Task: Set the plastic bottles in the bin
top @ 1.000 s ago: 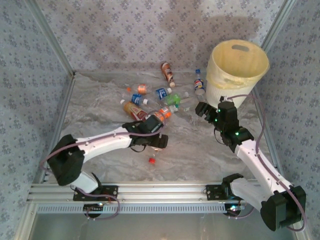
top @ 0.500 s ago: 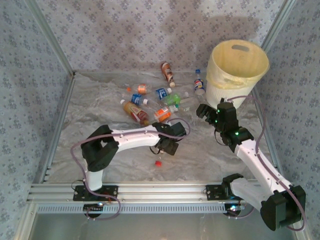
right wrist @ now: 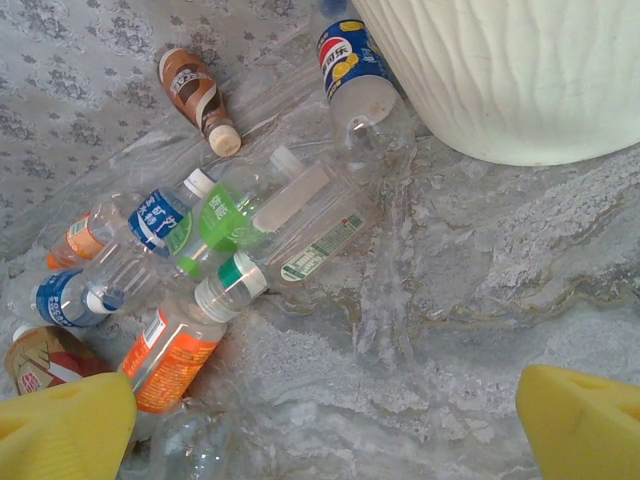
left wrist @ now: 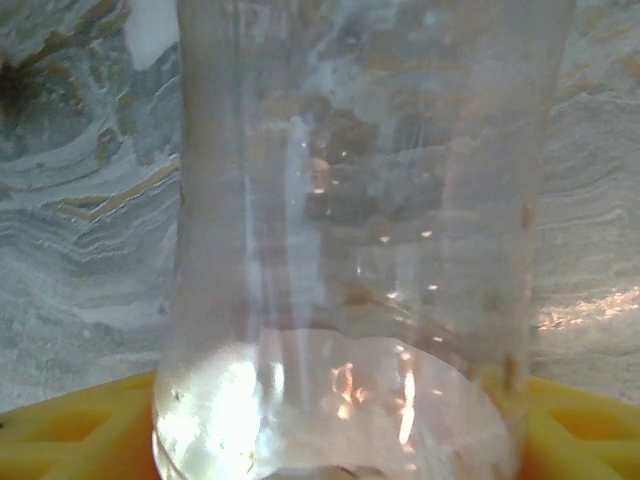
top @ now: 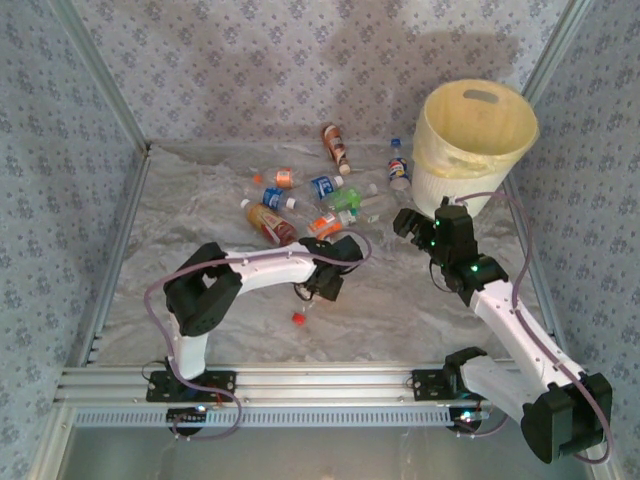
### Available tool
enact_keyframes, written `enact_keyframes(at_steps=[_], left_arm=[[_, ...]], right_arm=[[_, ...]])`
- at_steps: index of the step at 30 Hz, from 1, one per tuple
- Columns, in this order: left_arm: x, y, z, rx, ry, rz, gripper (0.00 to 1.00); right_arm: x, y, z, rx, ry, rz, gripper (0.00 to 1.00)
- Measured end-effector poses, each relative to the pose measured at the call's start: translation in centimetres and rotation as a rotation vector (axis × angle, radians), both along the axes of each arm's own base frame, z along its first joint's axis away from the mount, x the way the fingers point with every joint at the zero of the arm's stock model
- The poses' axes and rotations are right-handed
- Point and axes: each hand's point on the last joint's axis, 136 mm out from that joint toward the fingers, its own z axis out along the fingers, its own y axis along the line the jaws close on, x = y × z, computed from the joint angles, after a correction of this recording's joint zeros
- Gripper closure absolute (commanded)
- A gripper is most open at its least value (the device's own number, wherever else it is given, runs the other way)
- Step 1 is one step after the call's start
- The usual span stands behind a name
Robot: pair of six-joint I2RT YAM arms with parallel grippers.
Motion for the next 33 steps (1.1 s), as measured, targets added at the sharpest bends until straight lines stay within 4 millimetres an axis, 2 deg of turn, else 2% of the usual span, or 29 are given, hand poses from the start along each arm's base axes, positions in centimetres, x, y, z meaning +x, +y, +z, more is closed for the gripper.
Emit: enact_keyframes(at_steps=[6,12,17,24,28,33], left_arm=[[-0.1,0.3,0.6,-0.051,-0.046,-0.034,0.45],[0.1,-0.2,2.7,-0.146,-0.1,-0.087,0.49],[1.0,-0.4,6.1,-0.313,-0.154,-0.131,0.51],[3.9,-2.5,13.0,-0.659,-0.26,-0.174,0.52],[4.4,-3.7,15.0,-0.79,-0.256,-0.224,0.53],[3.7,-5.3,16.9,-0.914,-0.233,-0.299,0.53]], right_arm=[[0.3,1.0,0.9,0.009,-0.042,0.062,0.0],[0.7,2.3,2.0,0.042,-0.098,0.129,0.0],[0.8,4.1,3.0,0.095,-0.139,0.212,0.0],[1.4,6.8,4.2,0.195,-0.185,0.327,0.0],[1.6,9.1,4.6,0.277,-0.193,0.425,0.0],[1.7,11.4,5.1,0.367,-0.205,0.532,0.0]])
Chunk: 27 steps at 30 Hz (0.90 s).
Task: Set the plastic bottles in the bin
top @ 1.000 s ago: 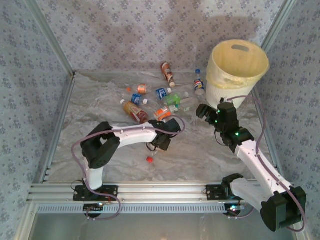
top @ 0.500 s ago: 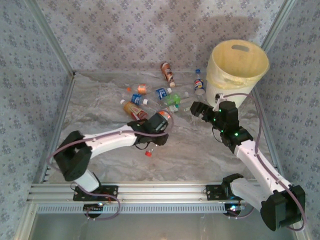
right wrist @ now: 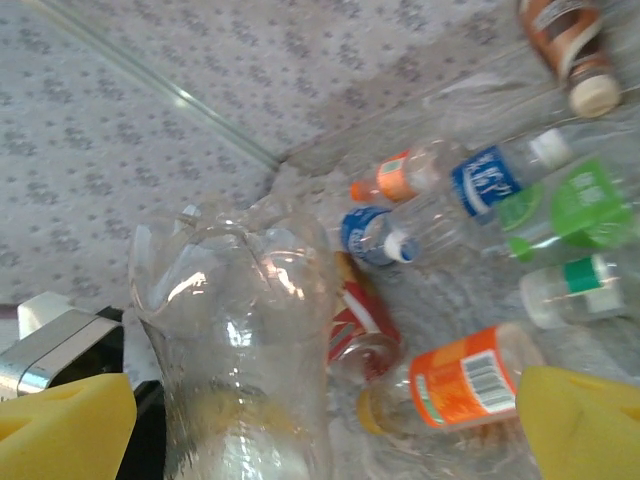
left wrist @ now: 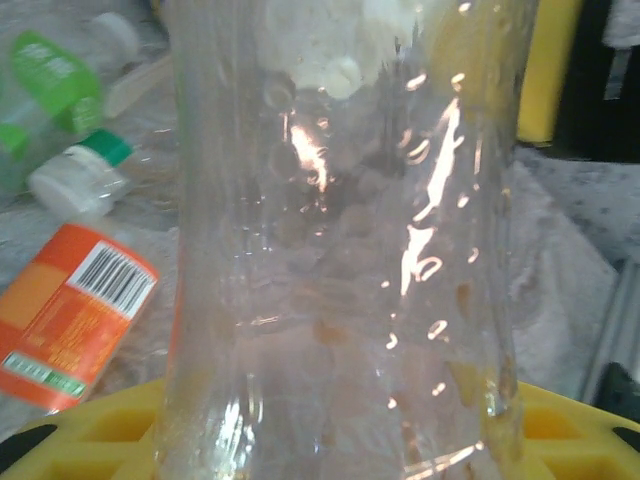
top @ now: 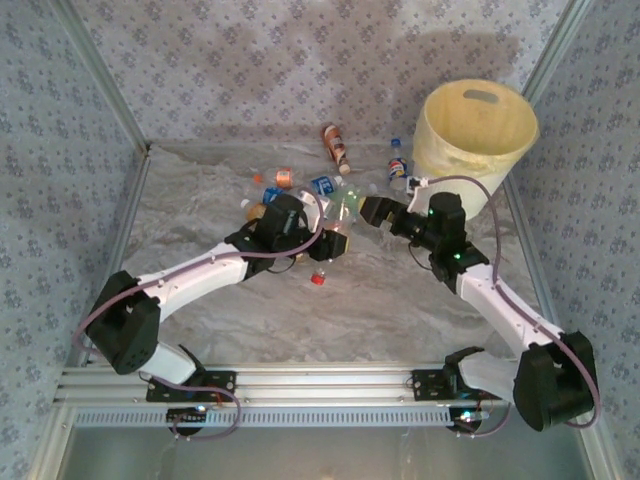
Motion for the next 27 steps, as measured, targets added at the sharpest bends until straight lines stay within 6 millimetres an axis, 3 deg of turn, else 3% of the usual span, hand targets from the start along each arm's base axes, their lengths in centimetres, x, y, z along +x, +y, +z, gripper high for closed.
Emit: enact_keyframes(at_steps=[6,15,24,27], left_arm=[[-1.2,-1.6,1.5,-0.106,0.028,-0.106,0.53],[-1.6,-2.5,2.5,-0.176,0.064,-0.162,0.53],[-1.6,-3.2,2.9,-0.207,0.074,-0.186,0.51],[-1.6,-3.2,2.8,-0.208,0.075,-0.189,0.45]], right_arm=[[-0.4,2.2,0.6,0.043,-0.032,0.097,0.0],[-0.6,3.7,0.6,0.024,-0.047,0.14,0.02],[-0.7,4.2,0.8,0.01,-0.069,0.154,0.29],[-0.5,4.1,1.1,0.013,-0.071,0.143,0.36]])
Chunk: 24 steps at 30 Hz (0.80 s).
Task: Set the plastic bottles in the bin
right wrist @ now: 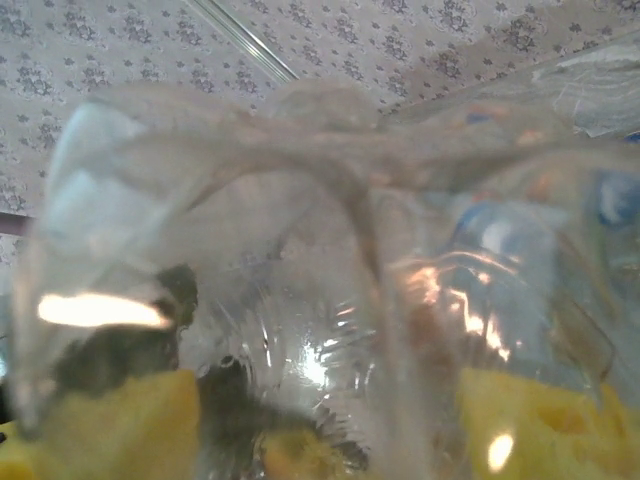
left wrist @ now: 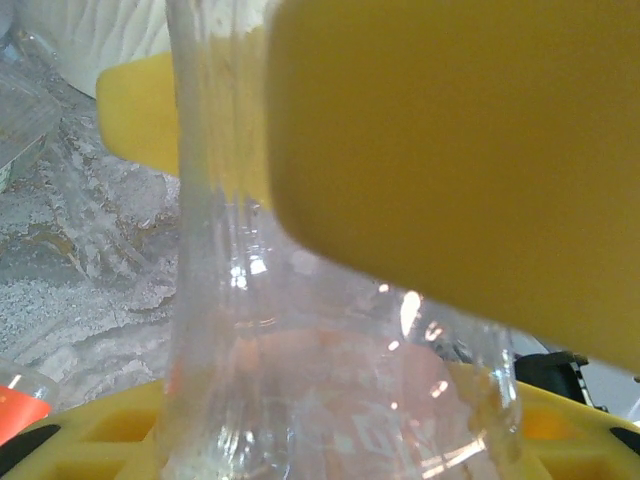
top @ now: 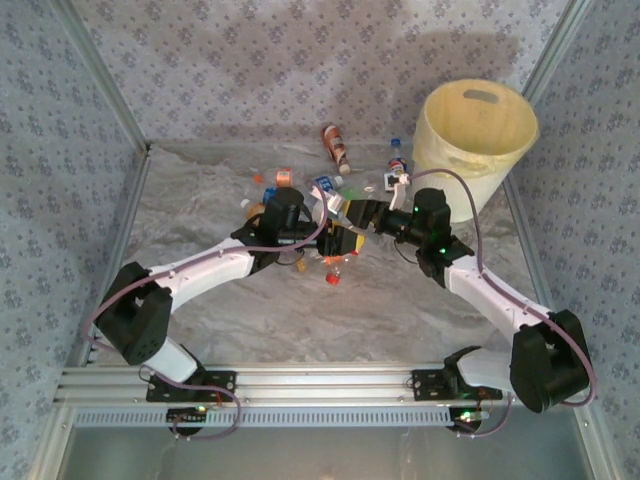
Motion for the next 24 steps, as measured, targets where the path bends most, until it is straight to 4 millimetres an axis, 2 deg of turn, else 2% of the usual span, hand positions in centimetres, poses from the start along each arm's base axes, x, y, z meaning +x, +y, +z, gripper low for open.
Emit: enact_keyframes(at_steps=[3,5,9,15,18,21,24], left_arm=[[0.2,0.1,0.1,-0.004,-0.005,0.002,0.37],[0.2,0.1,0.2,-0.006,-0.01,0.0,0.22],[0.6,0.4,0.2,-0.008,0.005,0.013,0.03],[0.9,0.9,0.5,-0.011,0.007,0.018,0.02],[0.9,1.5,1.8,-0.041,-0.004,0.019,0.02],[0.9,3.0,4.3,-0.086,-0.04,0.048,0.02],[0.9,5.2,6.9,-0.121,-0.105,0.117,0.02]], right_arm=[[0.1,0.0,0.3,0.005,0.001,-0.008,0.41],[0.1,0.1,0.4,0.005,0.007,-0.01,0.43],[0.5,-0.3,0.2,-0.006,0.017,-0.043,0.45],[1.2,-1.3,-1.2,-0.061,0.059,-0.107,0.45],[1.7,-1.9,-1.2,-0.086,0.063,-0.137,0.46],[2.4,-2.7,0.0,-0.112,0.04,-0.164,0.46],[3.3,-3.8,2.5,-0.132,-0.017,-0.195,0.46]])
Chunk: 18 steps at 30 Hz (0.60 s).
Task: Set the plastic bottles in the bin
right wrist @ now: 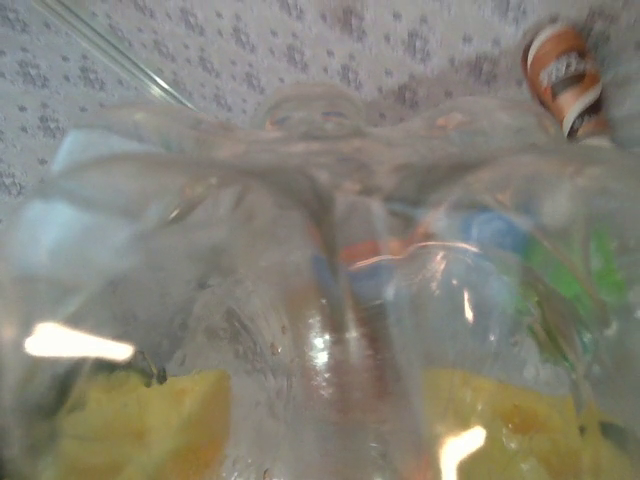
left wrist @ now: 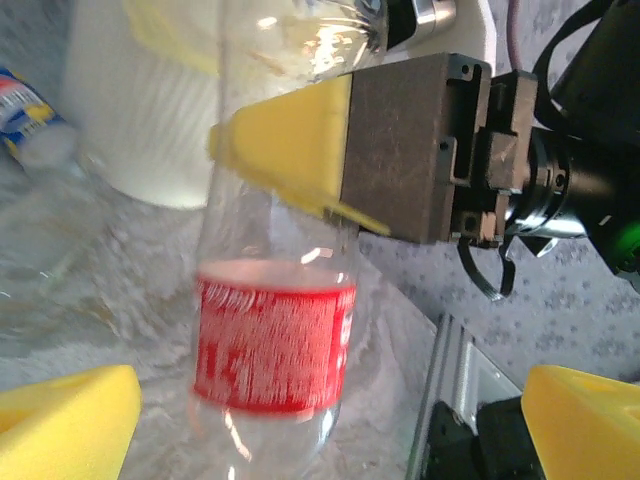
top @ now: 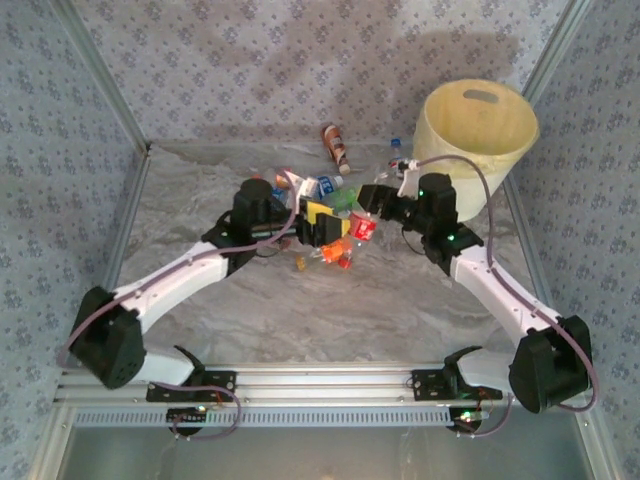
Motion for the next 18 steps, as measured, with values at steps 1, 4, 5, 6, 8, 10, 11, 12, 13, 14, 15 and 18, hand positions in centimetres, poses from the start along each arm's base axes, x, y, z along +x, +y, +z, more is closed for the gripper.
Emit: enact_keyframes(at_steps=[1,4,5,6,8,10,11,12,13,14,15,18], left_arm=[[0.0,0.9,0.8,-0.01,-0.023,0.038,0.02],[0.2,3.4,2.3,-0.018,-0.074,0.172,0.02],[0.5,4.2,2.5,-0.014,-0.083,0.219,0.02],[0.7,4.7,2.5,-0.008,-0.089,0.254,0.02],[1.1,5.9,2.0,0.011,-0.087,0.327,0.02],[1.5,6.7,0.7,0.043,-0.07,0.379,0.02],[1.7,7.1,0.0,0.063,-0.057,0.401,0.02],[1.8,7.3,-0.7,0.08,-0.046,0.414,0.02],[2.0,7.6,-1.4,0.095,-0.036,0.429,0.02],[2.1,7.8,-1.9,0.108,-0.025,0.443,0.02],[2.1,7.9,-2.3,0.117,-0.017,0.452,0.02],[2.3,8.3,-3.1,0.136,-0.005,0.472,0.02]], right_arm=[[0.4,-0.6,1.3,-0.008,-0.029,-0.016,0.46],[1.7,-2.6,5.6,-0.034,-0.131,-0.078,0.47],[2.1,-3.3,7.1,-0.045,-0.163,-0.102,0.47],[2.4,-4.1,8.7,-0.056,-0.198,-0.128,0.47],[3.0,-5.8,12.6,-0.079,-0.288,-0.195,0.47],[3.5,-7.5,15.9,-0.107,-0.37,-0.27,0.48],[3.8,-8.5,17.4,-0.124,-0.411,-0.316,0.48],[4.1,-9.3,18.4,-0.139,-0.439,-0.35,0.48],[4.5,-10.3,19.5,-0.157,-0.465,-0.395,0.49],[5.1,-11.4,20.3,-0.176,-0.486,-0.443,0.49],[5.8,-12.6,21.0,-0.195,-0.502,-0.494,0.49],[8.1,-15.9,21.8,-0.265,-0.52,-0.626,0.49]])
